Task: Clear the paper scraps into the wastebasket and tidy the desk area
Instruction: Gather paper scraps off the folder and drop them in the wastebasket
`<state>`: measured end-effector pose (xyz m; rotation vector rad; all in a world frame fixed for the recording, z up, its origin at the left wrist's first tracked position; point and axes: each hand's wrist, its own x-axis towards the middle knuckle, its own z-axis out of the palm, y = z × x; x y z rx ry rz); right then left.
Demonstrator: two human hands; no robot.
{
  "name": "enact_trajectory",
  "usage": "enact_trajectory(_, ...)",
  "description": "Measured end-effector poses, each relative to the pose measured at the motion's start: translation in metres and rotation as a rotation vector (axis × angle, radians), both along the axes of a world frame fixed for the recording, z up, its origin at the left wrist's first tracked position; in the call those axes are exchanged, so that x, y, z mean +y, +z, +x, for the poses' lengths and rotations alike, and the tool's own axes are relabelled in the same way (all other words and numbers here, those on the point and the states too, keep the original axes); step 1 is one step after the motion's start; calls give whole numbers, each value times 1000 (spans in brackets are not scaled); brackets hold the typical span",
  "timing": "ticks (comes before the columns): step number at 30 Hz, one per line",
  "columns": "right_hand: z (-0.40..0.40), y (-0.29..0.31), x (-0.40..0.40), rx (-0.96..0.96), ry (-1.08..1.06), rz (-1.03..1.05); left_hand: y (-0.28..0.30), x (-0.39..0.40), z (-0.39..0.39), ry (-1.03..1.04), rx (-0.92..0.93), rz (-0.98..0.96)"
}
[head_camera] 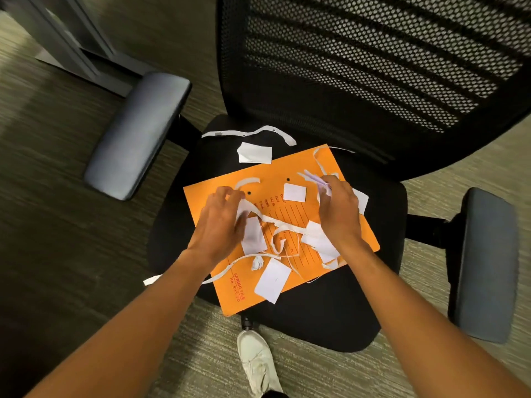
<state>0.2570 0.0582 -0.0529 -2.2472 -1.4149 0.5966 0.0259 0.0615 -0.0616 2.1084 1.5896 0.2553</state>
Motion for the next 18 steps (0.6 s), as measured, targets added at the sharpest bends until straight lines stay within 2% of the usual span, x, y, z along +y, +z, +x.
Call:
enact_trajectory(4, 17, 14, -24, 93, -52, 67, -3, -13, 9, -92, 188, -66)
enact_trajectory(7, 26, 17, -43, 148, -99, 56, -5, -19, 13, -132, 226, -63)
enact_trajectory(12, 30, 13, -66, 181, -130, 99, -9, -22, 22, 35, 86, -161)
enact_trajectory(18, 35, 18, -75, 229, -268, 202, -10, -27, 27, 190, -123, -287)
